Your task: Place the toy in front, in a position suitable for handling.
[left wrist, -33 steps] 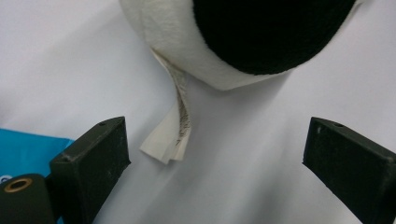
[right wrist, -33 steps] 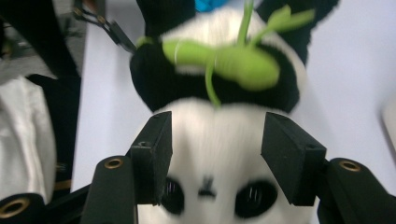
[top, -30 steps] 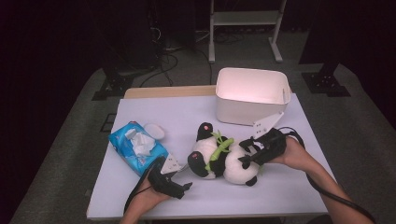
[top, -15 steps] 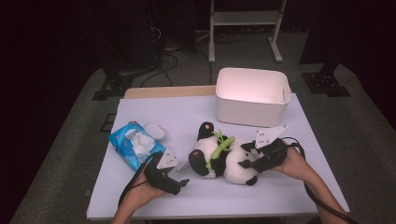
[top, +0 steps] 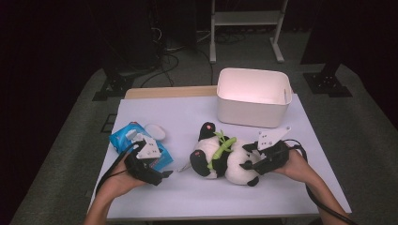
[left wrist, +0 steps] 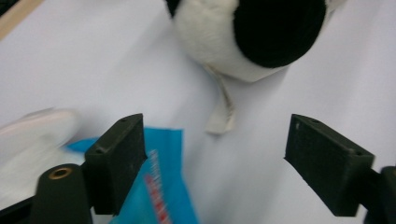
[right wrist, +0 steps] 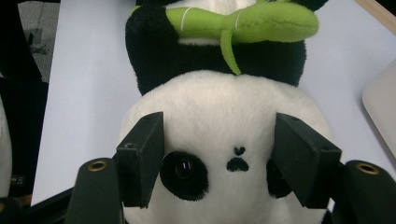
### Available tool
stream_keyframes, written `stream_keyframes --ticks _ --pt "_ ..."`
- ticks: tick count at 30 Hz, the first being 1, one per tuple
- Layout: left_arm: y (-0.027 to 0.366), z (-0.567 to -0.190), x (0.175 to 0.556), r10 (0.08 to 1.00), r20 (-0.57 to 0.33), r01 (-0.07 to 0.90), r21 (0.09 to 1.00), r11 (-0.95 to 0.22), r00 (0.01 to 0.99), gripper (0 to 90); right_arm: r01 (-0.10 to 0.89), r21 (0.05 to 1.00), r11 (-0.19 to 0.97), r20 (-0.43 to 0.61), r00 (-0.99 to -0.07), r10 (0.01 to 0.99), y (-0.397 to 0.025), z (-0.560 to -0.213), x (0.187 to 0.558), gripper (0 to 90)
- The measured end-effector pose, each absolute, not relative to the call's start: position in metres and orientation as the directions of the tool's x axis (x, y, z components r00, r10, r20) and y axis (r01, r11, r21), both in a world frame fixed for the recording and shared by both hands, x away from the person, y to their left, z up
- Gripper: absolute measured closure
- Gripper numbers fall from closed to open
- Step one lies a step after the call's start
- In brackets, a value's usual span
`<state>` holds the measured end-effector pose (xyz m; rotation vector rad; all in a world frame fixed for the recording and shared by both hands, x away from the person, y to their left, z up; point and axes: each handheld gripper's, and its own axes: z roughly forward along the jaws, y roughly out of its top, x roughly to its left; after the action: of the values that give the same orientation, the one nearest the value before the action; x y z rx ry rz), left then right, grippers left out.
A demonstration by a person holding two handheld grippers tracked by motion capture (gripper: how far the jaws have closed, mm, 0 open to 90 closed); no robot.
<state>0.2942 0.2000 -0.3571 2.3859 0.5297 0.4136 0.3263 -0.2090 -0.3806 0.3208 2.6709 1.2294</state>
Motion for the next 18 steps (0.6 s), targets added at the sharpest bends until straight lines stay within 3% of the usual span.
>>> stream_keyframes --ticks 6,12,18 --pt "0.217 -0.339 0.303 0.496 0.162 0.291 0.643 -0.709 0.853 25.2 0.114 0.766 0.632 -0.079 -0.96 0.269 -0.209 -0.381 0.325 33.2" --pt "0.224 -0.337 0.314 0.462 0.201 0.272 0.588 -0.762 0.864 36.5 0.11 0.765 0.634 -0.085 -0.959 0.269 -0.208 -0.382 0.324 31.7" --pt "0.233 -0.347 0.331 0.438 0.178 0.277 0.558 -0.783 0.881 45.3 0.108 0.773 0.625 -0.083 -0.959 0.269 -0.209 -0.384 0.325 30.9"
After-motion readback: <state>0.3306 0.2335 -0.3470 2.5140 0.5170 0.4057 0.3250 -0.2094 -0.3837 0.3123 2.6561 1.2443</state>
